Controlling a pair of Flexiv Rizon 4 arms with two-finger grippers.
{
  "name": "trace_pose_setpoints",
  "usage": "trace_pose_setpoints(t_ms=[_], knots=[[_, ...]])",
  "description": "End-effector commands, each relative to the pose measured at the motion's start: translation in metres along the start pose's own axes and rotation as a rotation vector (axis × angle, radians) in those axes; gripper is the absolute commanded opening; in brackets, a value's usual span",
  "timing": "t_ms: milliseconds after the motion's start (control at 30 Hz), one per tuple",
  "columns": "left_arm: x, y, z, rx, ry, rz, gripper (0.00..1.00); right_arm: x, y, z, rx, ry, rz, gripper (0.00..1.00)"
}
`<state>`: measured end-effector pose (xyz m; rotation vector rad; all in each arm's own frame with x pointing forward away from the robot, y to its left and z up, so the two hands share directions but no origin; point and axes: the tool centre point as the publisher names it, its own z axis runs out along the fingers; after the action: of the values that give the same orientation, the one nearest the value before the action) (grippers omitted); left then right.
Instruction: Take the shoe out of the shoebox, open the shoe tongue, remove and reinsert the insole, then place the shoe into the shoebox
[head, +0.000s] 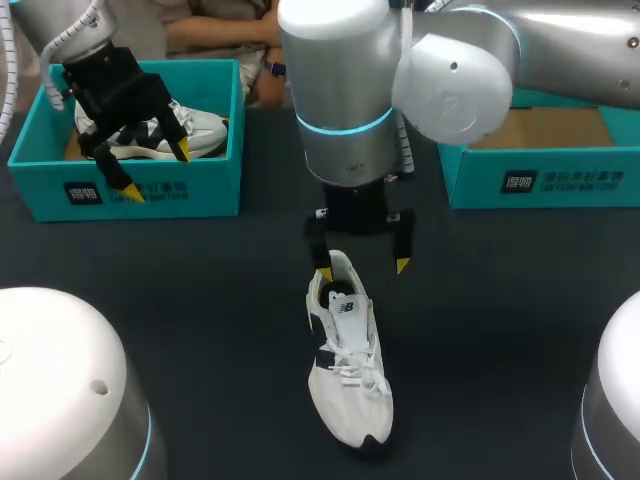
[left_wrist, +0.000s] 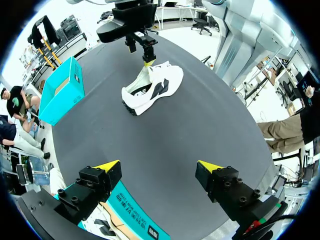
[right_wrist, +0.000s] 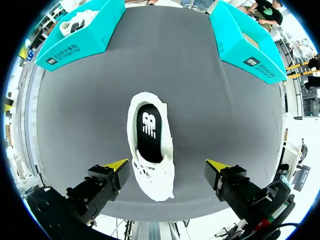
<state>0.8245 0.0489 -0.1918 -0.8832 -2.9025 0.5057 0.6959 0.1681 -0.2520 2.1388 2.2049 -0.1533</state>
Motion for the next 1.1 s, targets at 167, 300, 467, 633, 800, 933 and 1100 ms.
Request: trace_pose_setpoints(t_ms=[167,300,467,633,800,933,1100], knots=[[-0.001,0.000,0.000,-0.002,0.003,0.000,1.00,-0.017,-0.018,-0.045,-0.081,-0.003,0.028,1.00],[-0.001,0.000,0.000,-0.002,0.003,0.000,1.00,-0.015,-0.021,-0.047,-0.080,0.005,0.023,1.00],[-0.001,0.000,0.000,-0.002,0.003,0.000,1.00,-0.008,-0.025,-0.042,-0.081,0.027,0.013,0.20],[-0.001,0.000,0.000,-0.002,0.003,0.000,1.00,-0.005,-0.037,-0.038,-0.077,0.043,0.017,0.00],[-0.001,0.000,0.000,-0.002,0.003,0.000,1.00,0.000,-0.053,-0.032,-0.047,0.059,0.032,0.00],[-0.001,0.000,0.000,-0.002,0.003,0.000,1.00,0.004,-0.058,-0.021,-0.022,0.076,0.037,0.00],[-0.001,0.000,0.000,-0.002,0.003,0.000,1.00,0.013,-0.056,-0.005,0.003,0.110,0.033,0.00]])
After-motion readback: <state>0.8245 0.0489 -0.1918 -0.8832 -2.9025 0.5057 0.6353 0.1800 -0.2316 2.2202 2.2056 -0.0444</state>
